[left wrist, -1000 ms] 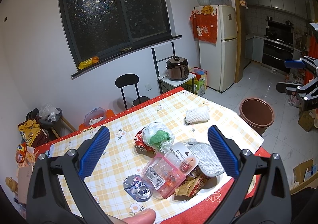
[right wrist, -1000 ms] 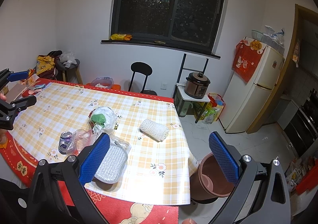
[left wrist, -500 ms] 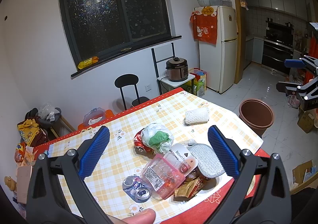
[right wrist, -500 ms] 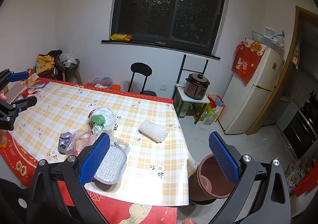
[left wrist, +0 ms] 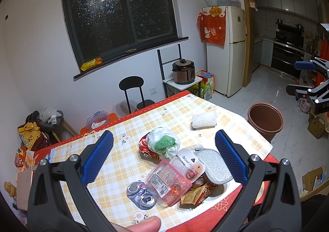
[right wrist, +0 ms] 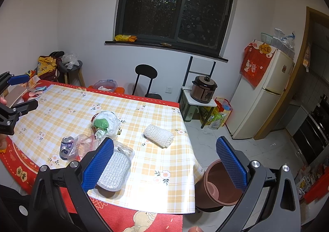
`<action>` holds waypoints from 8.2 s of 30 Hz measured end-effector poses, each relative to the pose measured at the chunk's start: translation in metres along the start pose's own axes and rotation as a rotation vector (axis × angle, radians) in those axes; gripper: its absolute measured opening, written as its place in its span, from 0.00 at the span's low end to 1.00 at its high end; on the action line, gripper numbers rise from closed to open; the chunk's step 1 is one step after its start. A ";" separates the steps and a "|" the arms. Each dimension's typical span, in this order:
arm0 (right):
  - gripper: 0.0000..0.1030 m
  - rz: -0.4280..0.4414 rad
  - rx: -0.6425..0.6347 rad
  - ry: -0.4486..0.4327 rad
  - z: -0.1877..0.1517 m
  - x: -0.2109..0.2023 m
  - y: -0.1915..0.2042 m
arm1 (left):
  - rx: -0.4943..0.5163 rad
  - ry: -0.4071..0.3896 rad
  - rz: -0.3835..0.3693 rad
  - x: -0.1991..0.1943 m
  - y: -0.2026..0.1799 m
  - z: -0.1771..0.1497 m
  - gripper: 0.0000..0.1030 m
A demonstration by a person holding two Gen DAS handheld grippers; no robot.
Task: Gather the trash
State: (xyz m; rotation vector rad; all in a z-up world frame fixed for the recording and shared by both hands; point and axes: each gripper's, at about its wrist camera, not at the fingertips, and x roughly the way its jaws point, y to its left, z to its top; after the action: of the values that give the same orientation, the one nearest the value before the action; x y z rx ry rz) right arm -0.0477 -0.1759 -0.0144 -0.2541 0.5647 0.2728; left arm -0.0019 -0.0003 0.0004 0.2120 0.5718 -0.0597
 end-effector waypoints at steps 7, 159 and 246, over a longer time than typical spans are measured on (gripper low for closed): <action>0.95 0.005 0.000 -0.001 0.001 0.000 -0.002 | -0.002 0.000 0.001 0.002 0.001 -0.002 0.95; 0.63 0.401 0.506 0.575 -0.120 0.229 0.222 | -0.478 0.425 -0.177 0.144 0.121 -0.266 0.69; 0.47 0.509 0.568 0.356 -0.090 0.223 0.178 | -0.301 0.486 0.066 0.241 0.082 -0.269 0.68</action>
State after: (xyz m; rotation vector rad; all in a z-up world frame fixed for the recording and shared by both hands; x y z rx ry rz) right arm 0.0319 0.0033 -0.2405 0.4088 1.0313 0.5491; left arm 0.0677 0.1380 -0.3359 -0.0533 1.0473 0.1460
